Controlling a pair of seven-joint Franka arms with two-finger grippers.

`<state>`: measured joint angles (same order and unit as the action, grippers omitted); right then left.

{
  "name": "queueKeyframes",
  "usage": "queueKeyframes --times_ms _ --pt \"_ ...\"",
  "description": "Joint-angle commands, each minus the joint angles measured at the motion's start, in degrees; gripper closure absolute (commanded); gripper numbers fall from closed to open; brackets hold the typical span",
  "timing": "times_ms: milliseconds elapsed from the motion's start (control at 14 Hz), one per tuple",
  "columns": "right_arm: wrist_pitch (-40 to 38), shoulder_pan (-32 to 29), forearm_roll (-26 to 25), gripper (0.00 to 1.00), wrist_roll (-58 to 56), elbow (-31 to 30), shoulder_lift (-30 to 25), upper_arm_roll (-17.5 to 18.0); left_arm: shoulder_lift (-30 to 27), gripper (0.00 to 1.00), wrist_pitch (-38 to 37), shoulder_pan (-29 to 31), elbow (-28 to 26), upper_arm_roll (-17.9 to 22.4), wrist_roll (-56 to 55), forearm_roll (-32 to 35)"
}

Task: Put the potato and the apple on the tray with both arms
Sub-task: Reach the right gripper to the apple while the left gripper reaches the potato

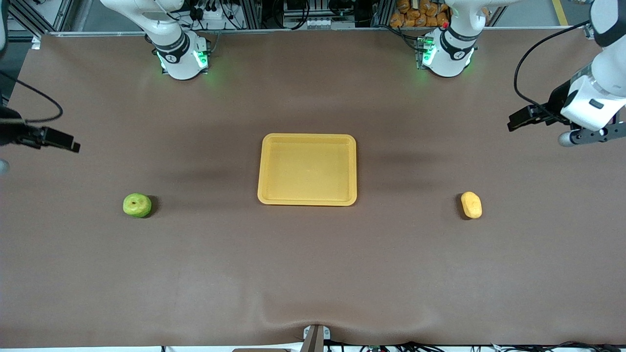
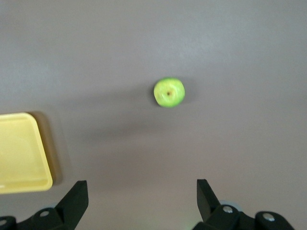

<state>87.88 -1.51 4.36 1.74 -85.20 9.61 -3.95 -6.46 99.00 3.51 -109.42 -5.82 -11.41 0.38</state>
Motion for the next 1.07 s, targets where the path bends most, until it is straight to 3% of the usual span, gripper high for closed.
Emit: queueKeyframes --times_ms 0,357,643,786,1000 --pt "1.6 0.5 3.4 0.0 0.9 1.8 5.3 0.1 -1.5 0.0 6.5 0.4 -6.4 -0.2 -1.0 0.1" --pt "1.7 -0.7 4.6 0.0 0.5 1.3 10.2 0.0 -1.6 0.0 17.8 0.2 -14.4 -1.8 -4.8 0.1" --pt "7.8 -2.6 3.9 0.0 -0.3 -0.6 15.0 -0.2 -0.3 0.0 23.7 0.4 -17.1 -2.7 -5.2 3.9" --pt "14.9 -3.2 2.9 0.0 -1.0 -6.8 15.3 -0.3 0.8 0.0 26.8 0.4 -18.2 -2.7 -5.2 3.9" --pt "26.4 -3.2 -3.5 0.0 -7.7 -12.9 15.3 -0.3 3.7 0.0 32.3 2.3 -19.7 -2.8 -5.4 3.9"
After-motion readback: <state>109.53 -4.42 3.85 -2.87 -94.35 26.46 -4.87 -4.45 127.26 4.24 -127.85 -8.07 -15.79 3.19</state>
